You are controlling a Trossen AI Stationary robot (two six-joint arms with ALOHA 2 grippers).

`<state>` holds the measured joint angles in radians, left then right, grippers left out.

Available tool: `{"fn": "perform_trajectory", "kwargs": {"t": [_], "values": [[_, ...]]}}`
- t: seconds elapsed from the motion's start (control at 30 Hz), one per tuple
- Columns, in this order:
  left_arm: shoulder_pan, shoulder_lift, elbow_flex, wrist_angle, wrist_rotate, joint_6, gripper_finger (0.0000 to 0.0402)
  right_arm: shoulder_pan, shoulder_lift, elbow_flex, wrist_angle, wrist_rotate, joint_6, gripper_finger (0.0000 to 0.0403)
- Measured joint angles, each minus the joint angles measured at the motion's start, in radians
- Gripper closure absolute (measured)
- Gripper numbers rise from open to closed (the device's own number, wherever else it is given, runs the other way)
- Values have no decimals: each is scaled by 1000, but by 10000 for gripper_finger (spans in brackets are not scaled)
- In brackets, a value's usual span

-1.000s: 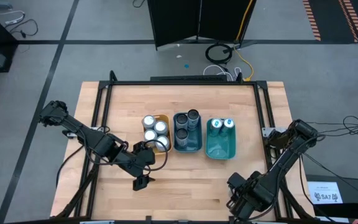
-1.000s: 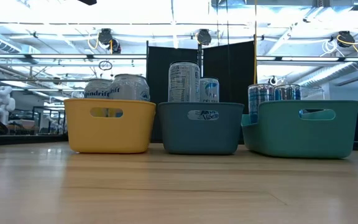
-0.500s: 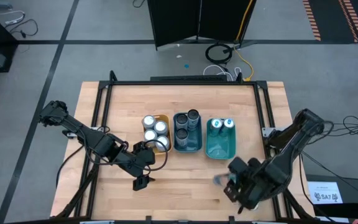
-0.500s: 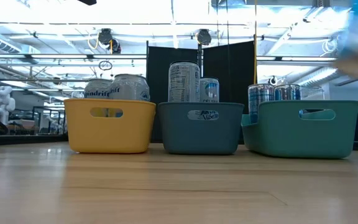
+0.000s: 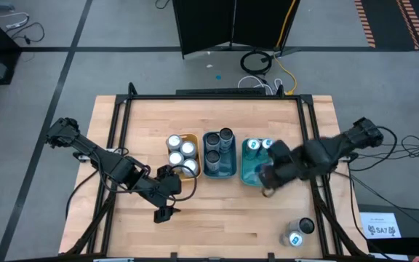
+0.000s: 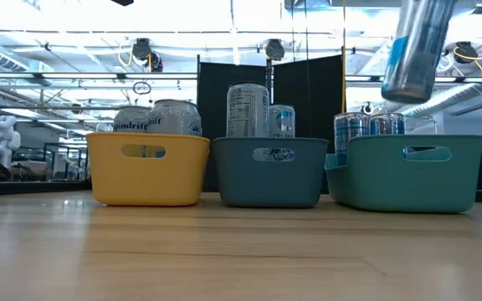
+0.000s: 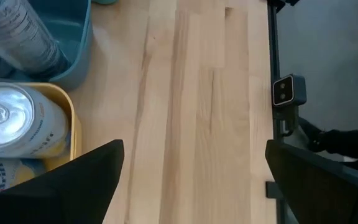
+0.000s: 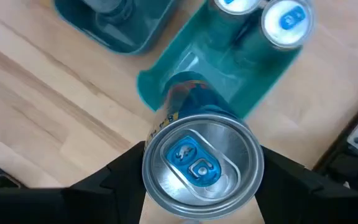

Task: Sort soda cans
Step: Put the blue soda can into the green bin

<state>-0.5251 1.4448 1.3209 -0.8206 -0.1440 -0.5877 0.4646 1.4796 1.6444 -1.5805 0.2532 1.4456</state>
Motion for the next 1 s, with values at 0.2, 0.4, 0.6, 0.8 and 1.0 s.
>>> {"fn": "perform_trajectory", "kwargs": {"t": [0.2,0.4,0.6,0.8,1.0], "values": [[0,0,0,0,-8,25,2,-168,7,-40,70,-79,-187,175],[1,0,0,-4,-14,26,2,-278,7,-146,130,-128,-295,175],[1,0,0,-37,-40,26,2,-354,7,-238,286,-153,-318,175],[1,0,0,-55,-68,25,2,-387,50,-265,314,-172,-311,175],[1,0,0,-59,-77,26,2,-409,144,-266,311,-185,-338,174]]}}
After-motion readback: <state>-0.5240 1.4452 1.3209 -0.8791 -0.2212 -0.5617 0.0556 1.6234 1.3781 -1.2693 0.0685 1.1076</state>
